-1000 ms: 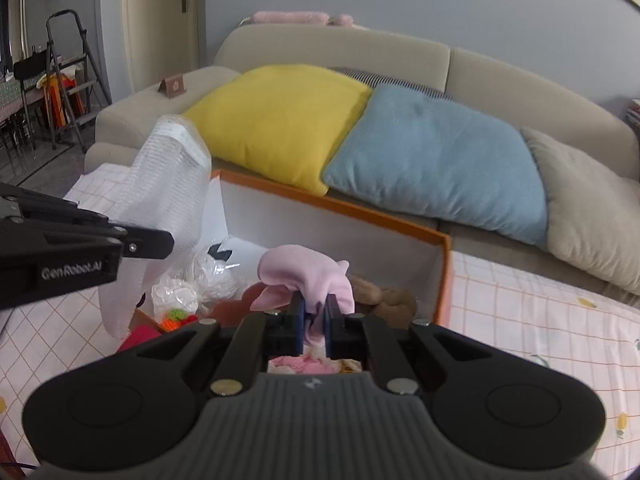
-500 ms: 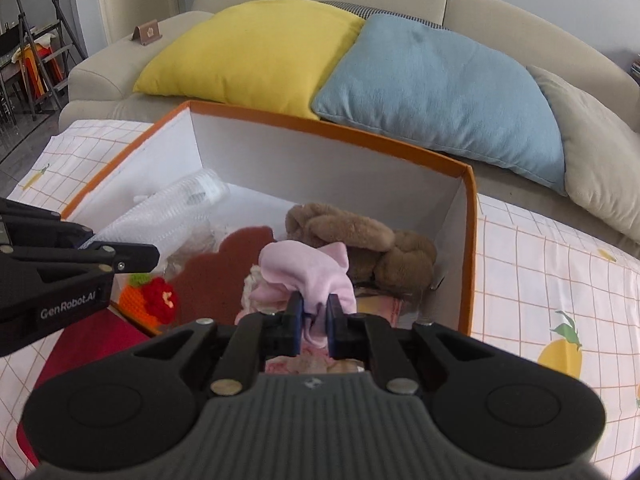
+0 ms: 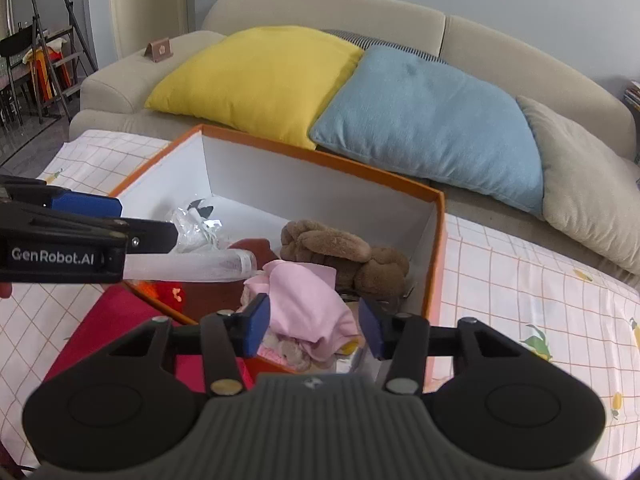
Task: Organize soft objects
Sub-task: 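Carry the pink cloth and mesh bag into the orange box and release both, then grasp the white round terry pad with the right gripper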
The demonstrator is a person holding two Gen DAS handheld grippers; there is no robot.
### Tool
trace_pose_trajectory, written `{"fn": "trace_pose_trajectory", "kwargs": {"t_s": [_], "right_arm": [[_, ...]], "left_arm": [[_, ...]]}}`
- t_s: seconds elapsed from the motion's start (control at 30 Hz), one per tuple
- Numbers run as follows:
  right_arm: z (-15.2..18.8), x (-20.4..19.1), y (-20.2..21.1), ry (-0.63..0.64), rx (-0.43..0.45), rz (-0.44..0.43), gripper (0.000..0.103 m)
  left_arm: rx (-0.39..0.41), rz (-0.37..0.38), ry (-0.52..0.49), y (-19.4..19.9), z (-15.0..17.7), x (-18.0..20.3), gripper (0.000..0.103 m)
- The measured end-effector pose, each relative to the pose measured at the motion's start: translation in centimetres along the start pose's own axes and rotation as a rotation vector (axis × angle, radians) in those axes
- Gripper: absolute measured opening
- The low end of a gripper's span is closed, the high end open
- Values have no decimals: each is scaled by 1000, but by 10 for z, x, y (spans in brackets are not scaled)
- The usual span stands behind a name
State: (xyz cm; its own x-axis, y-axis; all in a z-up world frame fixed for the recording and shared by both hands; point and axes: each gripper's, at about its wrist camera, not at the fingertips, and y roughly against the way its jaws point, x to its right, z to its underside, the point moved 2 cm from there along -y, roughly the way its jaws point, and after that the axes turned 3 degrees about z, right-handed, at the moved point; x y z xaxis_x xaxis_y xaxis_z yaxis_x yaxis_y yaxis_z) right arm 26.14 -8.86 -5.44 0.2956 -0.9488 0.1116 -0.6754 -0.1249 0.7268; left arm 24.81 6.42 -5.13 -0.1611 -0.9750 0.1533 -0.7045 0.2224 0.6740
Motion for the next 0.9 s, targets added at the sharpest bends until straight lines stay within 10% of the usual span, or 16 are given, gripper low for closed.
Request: {"fn": "trace_pose_trajectory", "kwargs": {"t_s": [0.47,0.9], "right_arm": [[68,24,94,-118,83,47,64],[167,45,126,-244,-61,127,67]], "left_arm": [[98,96,-32,74,44,52,79],[-66,237,-106,76,113,118,77]]}}
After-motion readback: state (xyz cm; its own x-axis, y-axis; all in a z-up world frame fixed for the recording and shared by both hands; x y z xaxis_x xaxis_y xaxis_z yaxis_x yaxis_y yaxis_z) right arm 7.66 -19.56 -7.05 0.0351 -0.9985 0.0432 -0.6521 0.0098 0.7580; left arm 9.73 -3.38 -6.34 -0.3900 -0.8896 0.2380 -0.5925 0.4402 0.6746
